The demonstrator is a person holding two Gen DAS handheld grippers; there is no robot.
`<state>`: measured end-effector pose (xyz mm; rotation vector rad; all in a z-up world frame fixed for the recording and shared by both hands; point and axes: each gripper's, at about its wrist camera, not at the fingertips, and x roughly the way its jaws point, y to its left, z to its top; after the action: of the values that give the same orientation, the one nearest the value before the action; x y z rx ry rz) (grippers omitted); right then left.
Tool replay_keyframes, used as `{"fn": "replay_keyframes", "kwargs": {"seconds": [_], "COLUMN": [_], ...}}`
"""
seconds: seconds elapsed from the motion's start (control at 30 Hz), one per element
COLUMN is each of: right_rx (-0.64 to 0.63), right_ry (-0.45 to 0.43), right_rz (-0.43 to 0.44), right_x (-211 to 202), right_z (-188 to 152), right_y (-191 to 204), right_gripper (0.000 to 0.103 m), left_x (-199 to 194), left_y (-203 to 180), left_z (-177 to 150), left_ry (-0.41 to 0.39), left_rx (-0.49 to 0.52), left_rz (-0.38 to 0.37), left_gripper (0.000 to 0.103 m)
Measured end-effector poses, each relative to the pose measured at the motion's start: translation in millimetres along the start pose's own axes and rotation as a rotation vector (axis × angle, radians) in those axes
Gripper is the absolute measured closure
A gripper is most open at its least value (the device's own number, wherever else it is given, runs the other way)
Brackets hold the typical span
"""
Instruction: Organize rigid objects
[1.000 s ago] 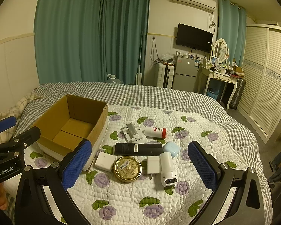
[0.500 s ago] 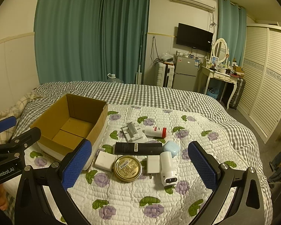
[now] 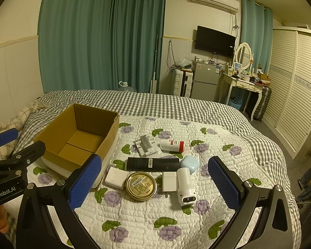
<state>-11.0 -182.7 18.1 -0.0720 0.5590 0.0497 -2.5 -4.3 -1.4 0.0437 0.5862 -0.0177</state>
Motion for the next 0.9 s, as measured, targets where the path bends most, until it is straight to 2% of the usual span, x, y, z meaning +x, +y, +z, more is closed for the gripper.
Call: {"fn": "replay_keyframes", "kwargs": {"seconds": [0.2, 0.4, 0.57, 0.73, 0.9], "right_rx": [-0.008, -0.036, -0.035, -0.060, -0.082], "right_ry": [-0.008, -0.003, 0.024, 0.079, 0.146], "right_rz": [0.004, 0.005, -0.041, -0.069, -0.082], "right_x": [-2.0, -6.1, 1.6, 22.7, 51.4], "right_z": [-6.1, 8.9, 16.7, 13.3, -0.3], "right_y": [-3.3, -16.5, -40.4, -62.3, -69.7], "right_gripper": [0.000, 0.000, 0.000, 0.000, 0.000], "left_x": [-4.1, -2.3, 7.4, 31.4, 59.4], "left_y": [0.3, 11.7, 30.8, 56.5, 82.3], "left_z": [7.5, 22.4, 33.6, 36.4, 23.3], "left_ry": [-0.005, -0.013, 0.015, 0.083, 0.160], "left_rx": [0.017, 0.051, 0.042, 0.028, 0.004], "left_rz": [-0.002, 0.029, 0.053, 0.103, 0.173], "left_gripper": [0.017, 0.017, 0.017, 0.017, 0.018]}}
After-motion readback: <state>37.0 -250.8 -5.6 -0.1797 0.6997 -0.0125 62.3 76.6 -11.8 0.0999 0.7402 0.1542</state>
